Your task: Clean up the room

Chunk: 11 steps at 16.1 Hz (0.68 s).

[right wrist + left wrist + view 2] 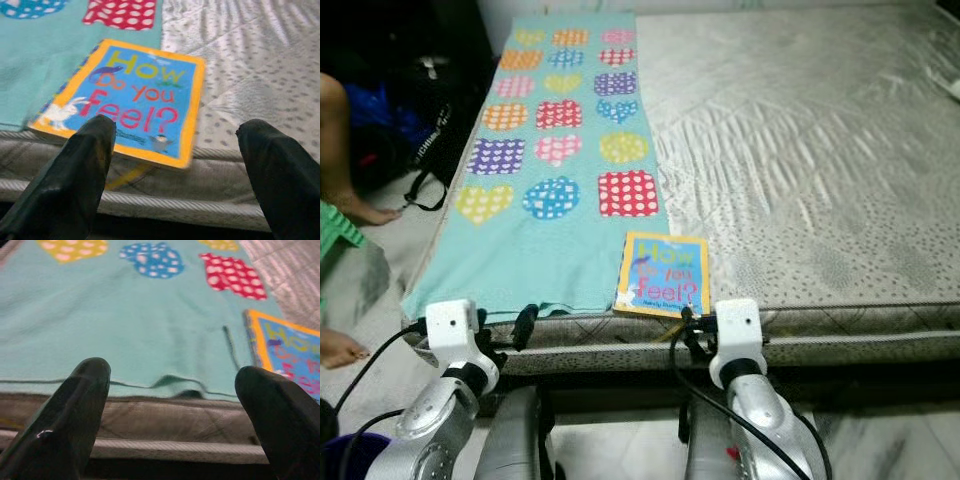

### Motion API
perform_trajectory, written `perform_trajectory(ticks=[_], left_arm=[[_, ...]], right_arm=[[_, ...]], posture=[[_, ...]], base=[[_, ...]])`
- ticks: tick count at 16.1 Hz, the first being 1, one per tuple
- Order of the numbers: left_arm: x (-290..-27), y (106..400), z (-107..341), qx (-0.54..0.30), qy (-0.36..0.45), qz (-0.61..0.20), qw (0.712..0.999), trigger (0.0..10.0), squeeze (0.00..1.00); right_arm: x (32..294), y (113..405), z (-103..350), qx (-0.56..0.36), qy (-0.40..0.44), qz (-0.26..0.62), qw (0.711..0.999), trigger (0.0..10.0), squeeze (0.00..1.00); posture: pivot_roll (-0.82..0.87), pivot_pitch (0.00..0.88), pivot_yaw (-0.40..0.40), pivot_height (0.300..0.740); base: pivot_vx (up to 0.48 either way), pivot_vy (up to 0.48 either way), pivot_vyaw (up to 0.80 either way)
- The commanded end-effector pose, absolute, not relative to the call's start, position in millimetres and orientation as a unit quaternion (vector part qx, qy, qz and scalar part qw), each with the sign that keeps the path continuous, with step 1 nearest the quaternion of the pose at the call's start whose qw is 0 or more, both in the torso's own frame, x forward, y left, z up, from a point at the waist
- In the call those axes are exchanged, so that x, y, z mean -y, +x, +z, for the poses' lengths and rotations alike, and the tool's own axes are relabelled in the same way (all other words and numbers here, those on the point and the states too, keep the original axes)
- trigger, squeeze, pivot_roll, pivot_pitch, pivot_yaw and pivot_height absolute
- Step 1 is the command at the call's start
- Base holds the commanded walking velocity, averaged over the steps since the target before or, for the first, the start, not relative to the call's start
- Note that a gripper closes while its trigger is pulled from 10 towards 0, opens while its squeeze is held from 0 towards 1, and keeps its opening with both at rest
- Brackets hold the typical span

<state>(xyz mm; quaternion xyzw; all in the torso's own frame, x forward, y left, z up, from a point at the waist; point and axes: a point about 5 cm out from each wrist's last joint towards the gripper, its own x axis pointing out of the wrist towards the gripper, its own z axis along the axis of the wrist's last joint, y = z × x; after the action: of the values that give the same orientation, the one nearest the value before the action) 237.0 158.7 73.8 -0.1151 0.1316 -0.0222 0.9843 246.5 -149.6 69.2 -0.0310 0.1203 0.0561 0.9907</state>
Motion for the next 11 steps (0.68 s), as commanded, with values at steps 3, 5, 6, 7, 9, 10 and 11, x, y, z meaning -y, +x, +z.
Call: perform_trajectory(ticks=[3,5,6,7,9,10,11], left_arm=[[-167.9,234.8,69.0,-0.143,-0.105,-0.001,0.984,10.0,0.00],[-168.0,234.8,67.5,-0.148,-0.106,0.002,0.983,10.0,0.00],[-167.8,234.9,67.1,-0.148,-0.106,0.002,0.983,10.0,0.00],[-167.8,235.0,67.1,-0.148,-0.106,0.002,0.983,10.0,0.00],[-168.1,235.1,66.7,-0.149,-0.105,0.002,0.983,10.0,0.00],[-167.9,235.2,66.6,-0.150,-0.104,0.002,0.983,10.0,0.00],[-167.4,235.7,67.1,-0.150,-0.104,0.002,0.983,10.0,0.00]], right_arm=[[143.2,246.8,69.6,-0.120,-0.023,0.067,0.990,10.0,0.00],[143.8,246.9,68.7,-0.123,-0.020,0.066,0.990,10.0,0.00],[143.8,247.1,68.6,-0.123,-0.020,0.067,0.990,10.0,0.00],[143.6,247.2,68.6,-0.123,-0.022,0.068,0.990,10.0,0.00],[140.2,247.4,68.5,-0.126,-0.034,0.078,0.988,10.0,0.00],[139.8,247.8,68.5,-0.128,-0.034,0.079,0.988,10.0,0.00],[139.2,248.4,66.5,-0.145,-0.029,0.081,0.986,10.0,0.00]], posture=[[-0.08,0.124,0.048,0.553],[-0.07,0.123,0.048,0.553],[-0.08,0.122,0.048,0.553],[-0.08,0.122,0.048,0.553],[-0.08,0.122,0.048,0.553],[-0.08,0.122,0.048,0.553],[-0.07,0.116,0.052,0.553]], base=[[0.084,0.000,0.00],[0.000,0.000,0.00],[0.000,0.000,0.00],[0.000,0.000,0.00],[0.000,0.000,0.00],[0.000,0.000,0.00],[0.000,0.000,0.00]])
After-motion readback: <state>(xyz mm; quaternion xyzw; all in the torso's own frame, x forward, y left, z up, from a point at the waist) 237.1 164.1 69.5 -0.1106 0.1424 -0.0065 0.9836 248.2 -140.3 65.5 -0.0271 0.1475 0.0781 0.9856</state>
